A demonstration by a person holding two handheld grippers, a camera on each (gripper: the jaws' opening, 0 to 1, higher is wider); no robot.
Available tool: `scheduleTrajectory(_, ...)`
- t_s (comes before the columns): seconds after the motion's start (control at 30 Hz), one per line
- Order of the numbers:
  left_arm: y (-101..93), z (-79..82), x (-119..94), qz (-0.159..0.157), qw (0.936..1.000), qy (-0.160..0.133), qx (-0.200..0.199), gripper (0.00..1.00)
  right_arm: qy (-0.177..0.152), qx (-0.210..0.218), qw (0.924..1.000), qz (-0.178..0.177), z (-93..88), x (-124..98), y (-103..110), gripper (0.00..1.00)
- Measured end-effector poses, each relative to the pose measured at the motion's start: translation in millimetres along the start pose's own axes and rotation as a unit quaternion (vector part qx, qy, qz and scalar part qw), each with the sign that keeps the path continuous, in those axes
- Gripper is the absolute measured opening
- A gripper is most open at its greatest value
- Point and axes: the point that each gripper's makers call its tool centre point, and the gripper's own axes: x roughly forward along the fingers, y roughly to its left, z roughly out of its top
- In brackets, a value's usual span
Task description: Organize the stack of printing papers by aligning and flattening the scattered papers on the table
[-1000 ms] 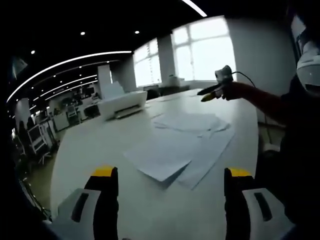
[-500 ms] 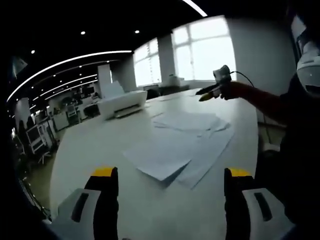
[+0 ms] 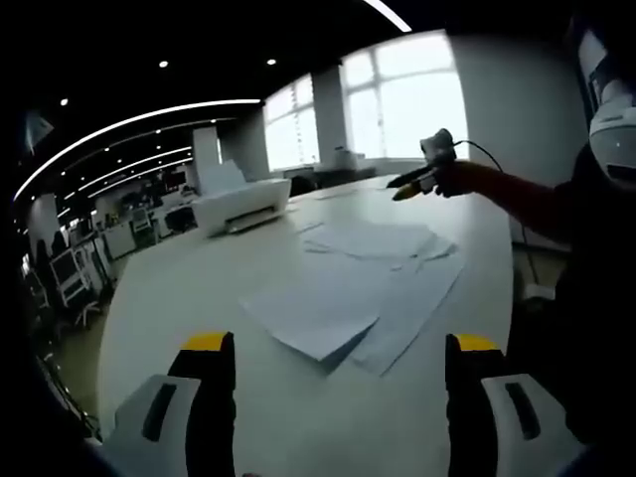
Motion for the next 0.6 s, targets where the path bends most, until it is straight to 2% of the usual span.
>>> scheduleTrajectory(0.6, 0.8, -1.4, 0.9, -0.001, 1.0, 0.001, -0.002, 0.89, 0.001, 0.0, 1.0, -0.005, 1.5, 6.0, -8.6, 0.69)
